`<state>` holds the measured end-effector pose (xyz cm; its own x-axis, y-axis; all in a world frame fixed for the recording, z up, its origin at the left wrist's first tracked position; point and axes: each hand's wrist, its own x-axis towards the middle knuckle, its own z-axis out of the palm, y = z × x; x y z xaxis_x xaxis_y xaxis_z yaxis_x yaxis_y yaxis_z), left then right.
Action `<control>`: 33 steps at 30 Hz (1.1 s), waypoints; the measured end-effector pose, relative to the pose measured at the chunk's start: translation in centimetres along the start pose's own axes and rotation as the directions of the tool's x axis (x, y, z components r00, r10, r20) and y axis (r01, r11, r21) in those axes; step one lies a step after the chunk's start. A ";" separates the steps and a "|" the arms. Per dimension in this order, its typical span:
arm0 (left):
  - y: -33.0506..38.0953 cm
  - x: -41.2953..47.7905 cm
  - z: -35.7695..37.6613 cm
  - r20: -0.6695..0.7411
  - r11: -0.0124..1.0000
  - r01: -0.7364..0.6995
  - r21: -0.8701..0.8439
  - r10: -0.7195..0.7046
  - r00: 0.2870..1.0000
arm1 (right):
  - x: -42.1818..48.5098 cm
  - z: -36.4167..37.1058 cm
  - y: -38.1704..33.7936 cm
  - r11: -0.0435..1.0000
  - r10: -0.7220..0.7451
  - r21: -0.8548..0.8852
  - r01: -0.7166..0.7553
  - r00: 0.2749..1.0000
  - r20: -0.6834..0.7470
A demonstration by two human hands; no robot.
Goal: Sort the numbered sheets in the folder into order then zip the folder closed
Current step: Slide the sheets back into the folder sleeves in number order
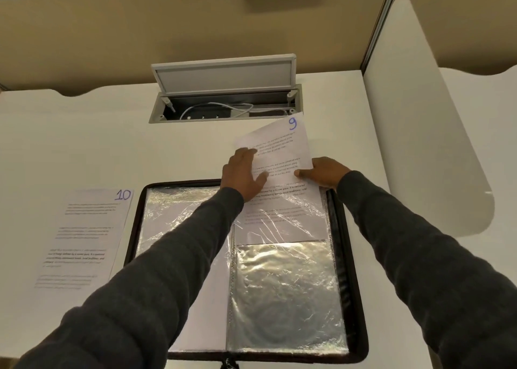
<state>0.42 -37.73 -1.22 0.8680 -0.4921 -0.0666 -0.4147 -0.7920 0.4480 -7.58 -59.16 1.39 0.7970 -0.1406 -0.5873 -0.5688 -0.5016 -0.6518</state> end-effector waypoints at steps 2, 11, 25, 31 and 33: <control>0.8 1.9 -0.2 0.041 1.000 0.029 -0.007 -0.029 0.999 | -0.7 0.3 0.6 0.999 -0.005 -0.035 0.002 0.997 -0.081; 4.1 8.9 -0.7 0.245 0.996 0.012 0.090 -0.034 0.969 | -3.6 2.1 3.7 0.986 -0.068 0.143 0.085 0.990 -0.121; 4.4 8.0 -1.9 0.528 0.998 -0.035 -0.049 0.055 0.848 | -4.5 2.7 4.9 0.886 0.107 0.463 -0.032 0.985 -0.135; 4.4 5.9 -1.6 0.655 0.998 -0.061 -0.020 0.059 0.753 | -4.7 3.1 4.5 0.875 0.129 0.483 -0.032 0.977 -0.169; 4.5 5.1 -1.5 0.672 0.998 -0.051 -0.033 0.060 0.738 | -4.8 3.3 4.6 0.869 0.127 0.494 -0.024 0.976 -0.176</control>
<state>3.36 -43.29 1.77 0.4323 -0.6536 -0.6213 -0.4492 -0.7535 0.4801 -14.65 -57.97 -0.35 0.7417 -0.3508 -0.5717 -0.6138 -0.0112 -0.7894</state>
